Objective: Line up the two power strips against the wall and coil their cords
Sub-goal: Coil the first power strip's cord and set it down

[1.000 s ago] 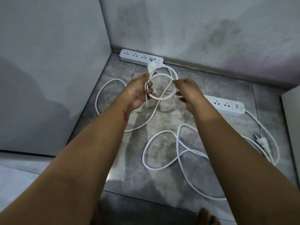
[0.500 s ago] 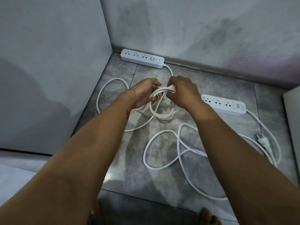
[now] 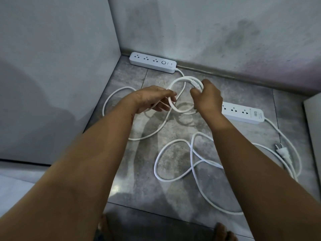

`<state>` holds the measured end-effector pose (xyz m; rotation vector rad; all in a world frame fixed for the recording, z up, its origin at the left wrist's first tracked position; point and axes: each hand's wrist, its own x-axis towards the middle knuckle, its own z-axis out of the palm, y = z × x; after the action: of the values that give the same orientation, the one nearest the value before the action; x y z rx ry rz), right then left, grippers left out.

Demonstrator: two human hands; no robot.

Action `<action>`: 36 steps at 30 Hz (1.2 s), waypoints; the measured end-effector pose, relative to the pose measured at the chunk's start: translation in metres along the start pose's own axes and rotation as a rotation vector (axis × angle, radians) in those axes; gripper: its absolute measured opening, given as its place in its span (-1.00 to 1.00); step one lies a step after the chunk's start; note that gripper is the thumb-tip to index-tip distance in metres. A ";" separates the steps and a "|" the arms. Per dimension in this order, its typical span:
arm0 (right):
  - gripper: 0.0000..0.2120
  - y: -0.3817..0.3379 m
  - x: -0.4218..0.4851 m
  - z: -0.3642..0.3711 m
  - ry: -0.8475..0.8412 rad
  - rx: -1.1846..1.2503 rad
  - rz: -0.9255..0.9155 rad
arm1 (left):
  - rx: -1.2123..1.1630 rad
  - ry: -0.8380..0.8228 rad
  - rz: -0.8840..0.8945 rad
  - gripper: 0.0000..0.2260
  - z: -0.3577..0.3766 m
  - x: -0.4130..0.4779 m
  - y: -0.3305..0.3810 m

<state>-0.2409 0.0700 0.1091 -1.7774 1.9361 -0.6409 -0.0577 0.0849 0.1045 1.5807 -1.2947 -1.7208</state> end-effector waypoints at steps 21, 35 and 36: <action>-0.82 -0.003 -0.003 -0.011 -0.479 0.572 0.215 | -0.308 0.033 0.059 -0.80 0.002 0.002 0.017; -0.82 -0.004 0.008 -0.009 -0.087 0.675 0.279 | 0.252 0.070 -0.020 -0.28 0.002 -0.003 -0.009; -0.82 -0.005 0.007 -0.007 -0.063 0.694 0.294 | 0.267 0.081 -0.007 -0.28 0.004 -0.003 -0.007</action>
<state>-0.2417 0.0634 0.1178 -1.0513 1.6065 -0.9807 -0.0588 0.0916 0.0990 1.7820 -1.5304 -1.5202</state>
